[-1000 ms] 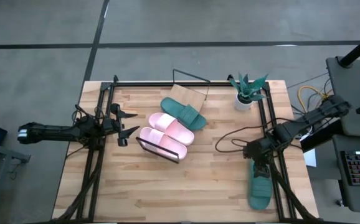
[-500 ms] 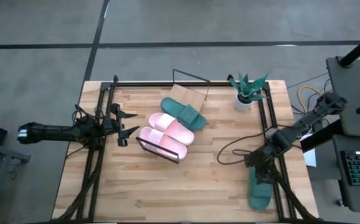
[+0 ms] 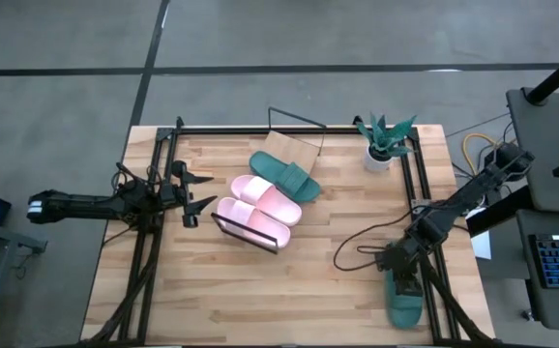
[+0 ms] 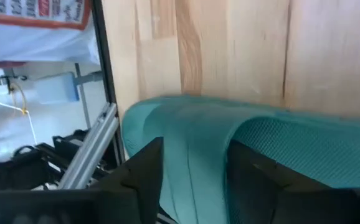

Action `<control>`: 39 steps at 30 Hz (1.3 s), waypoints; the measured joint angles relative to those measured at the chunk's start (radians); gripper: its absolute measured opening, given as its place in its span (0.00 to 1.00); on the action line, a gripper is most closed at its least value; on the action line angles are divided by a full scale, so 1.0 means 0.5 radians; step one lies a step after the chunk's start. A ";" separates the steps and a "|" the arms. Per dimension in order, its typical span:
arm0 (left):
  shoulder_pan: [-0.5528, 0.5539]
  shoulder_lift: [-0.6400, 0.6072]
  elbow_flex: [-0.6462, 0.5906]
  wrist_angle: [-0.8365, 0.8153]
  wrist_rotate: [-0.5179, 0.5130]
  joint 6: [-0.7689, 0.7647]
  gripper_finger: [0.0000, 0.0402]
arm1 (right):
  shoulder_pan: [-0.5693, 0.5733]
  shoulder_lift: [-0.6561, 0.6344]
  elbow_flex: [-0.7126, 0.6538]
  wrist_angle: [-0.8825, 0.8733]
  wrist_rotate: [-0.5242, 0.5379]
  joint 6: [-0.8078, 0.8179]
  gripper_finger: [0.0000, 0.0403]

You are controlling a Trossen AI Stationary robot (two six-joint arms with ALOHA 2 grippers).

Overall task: Pick and place slides into the shelf
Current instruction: Put the dark green slide on the shelf

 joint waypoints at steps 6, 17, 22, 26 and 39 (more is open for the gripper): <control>0.000 0.000 0.000 0.000 0.001 0.000 0.57 | 0.086 0.088 0.002 0.016 0.000 -0.001 0.19; 0.000 -0.001 0.000 0.003 0.001 0.003 0.57 | 0.064 0.054 0.076 -0.021 0.174 -0.312 0.04; 0.000 0.003 0.001 0.099 0.008 0.156 0.57 | 0.015 0.025 0.248 -0.067 0.527 -0.770 0.03; 0.000 0.004 0.001 0.125 0.008 0.167 0.57 | -0.023 -0.020 0.378 -0.075 0.875 -1.196 0.03; 0.000 0.144 0.064 0.376 0.039 0.179 0.57 | -0.086 -0.082 0.645 0.120 1.872 -2.244 0.03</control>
